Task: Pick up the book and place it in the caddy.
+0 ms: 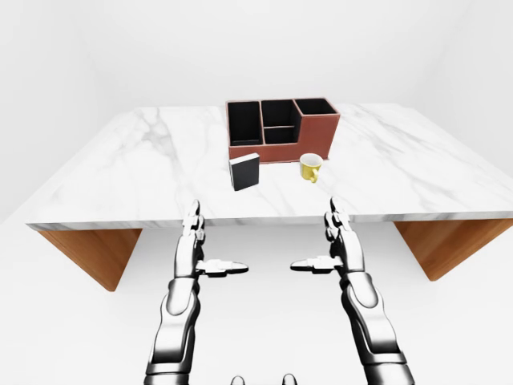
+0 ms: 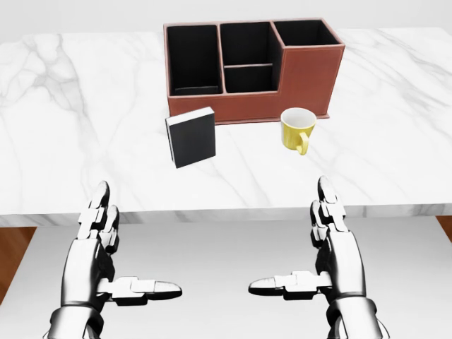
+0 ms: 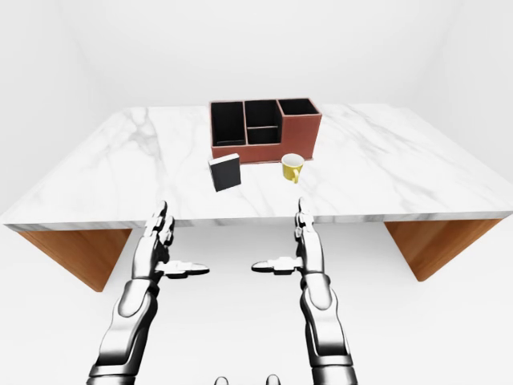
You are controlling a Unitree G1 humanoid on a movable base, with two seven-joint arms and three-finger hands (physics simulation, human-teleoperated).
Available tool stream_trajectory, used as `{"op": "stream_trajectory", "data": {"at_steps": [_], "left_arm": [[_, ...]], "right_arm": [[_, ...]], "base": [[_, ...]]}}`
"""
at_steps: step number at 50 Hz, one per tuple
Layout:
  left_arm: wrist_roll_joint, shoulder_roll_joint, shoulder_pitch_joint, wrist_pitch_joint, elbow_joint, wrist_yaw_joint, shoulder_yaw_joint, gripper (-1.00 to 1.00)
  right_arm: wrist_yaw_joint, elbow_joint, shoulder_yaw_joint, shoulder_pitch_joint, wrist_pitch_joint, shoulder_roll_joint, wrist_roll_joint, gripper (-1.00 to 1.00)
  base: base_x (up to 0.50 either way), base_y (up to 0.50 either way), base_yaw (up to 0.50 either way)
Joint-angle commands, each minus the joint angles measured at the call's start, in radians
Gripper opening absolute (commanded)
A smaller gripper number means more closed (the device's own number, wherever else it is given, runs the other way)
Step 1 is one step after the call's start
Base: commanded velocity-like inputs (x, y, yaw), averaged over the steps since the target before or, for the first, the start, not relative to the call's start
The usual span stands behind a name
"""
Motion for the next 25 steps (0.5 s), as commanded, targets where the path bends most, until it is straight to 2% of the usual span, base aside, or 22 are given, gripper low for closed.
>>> {"op": "stream_trajectory", "data": {"at_steps": [1,4,11,12,13,14,15,17,19,20,22,24,25], "left_arm": [[-0.009,0.011,0.000,0.002,0.001,-0.024,0.022,1.00],[-0.008,0.010,0.005,0.007,-0.009,-0.026,0.022,1.00],[-0.006,0.010,0.008,0.014,-0.018,-0.026,0.022,1.00],[0.002,0.011,0.009,0.032,-0.028,-0.019,0.022,1.00],[-0.003,0.013,0.014,0.034,-0.056,-0.033,0.019,1.00],[-0.010,0.016,0.017,0.066,-0.090,-0.054,0.013,1.00],[0.018,0.017,0.004,0.087,-0.145,-0.025,0.012,1.00],[0.030,0.031,-0.014,0.087,-0.250,-0.062,0.005,1.00],[0.017,0.042,-0.104,0.087,-0.356,-0.058,0.043,1.00],[0.010,0.057,-0.154,0.087,-0.398,-0.066,0.060,1.00],[0.025,0.091,-0.217,0.087,-0.425,-0.076,0.083,1.00],[-0.046,0.111,-0.311,0.087,-0.467,-0.072,0.162,1.00],[-0.049,0.161,-0.362,0.087,-0.494,-0.062,0.200,1.00]], "right_arm": [[0.017,0.019,-0.029,-0.009,0.009,-0.013,0.021,1.00],[0.017,-0.003,-0.025,-0.002,0.023,-0.011,0.019,1.00],[0.014,0.010,-0.028,-0.008,0.025,-0.011,0.020,1.00],[0.008,-0.012,-0.029,-0.001,0.044,-0.011,0.018,1.00],[0.022,-0.049,-0.029,0.002,0.072,-0.011,0.037,1.00],[0.022,-0.075,-0.027,0.001,0.088,-0.013,0.033,1.00],[0.012,-0.122,-0.030,-0.005,0.088,-0.014,0.035,1.00],[0.027,-0.187,-0.021,-0.019,0.088,-0.041,-0.024,1.00],[0.025,-0.256,-0.075,-0.101,0.088,-0.059,-0.015,1.00],[0.028,-0.299,-0.121,-0.159,0.088,-0.069,0.041,1.00],[0.034,-0.336,-0.152,-0.221,0.088,-0.114,0.059,1.00],[0.045,-0.378,-0.198,-0.291,0.088,-0.167,0.083,1.00],[0.074,-0.406,-0.236,-0.340,0.088,-0.228,0.099,1.00]], "base": [[0.00,0.00,0.00],[0.00,0.00,0.00],[0.00,0.00,0.00],[0.00,0.00,0.00],[0.00,0.00,0.00],[0.00,0.00,0.00],[0.00,0.00,0.00],[0.00,0.00,0.00],[0.00,0.00,0.00],[0.00,0.00,0.00],[0.00,0.00,0.00],[0.00,0.00,0.00],[0.00,0.00,0.00]]}}
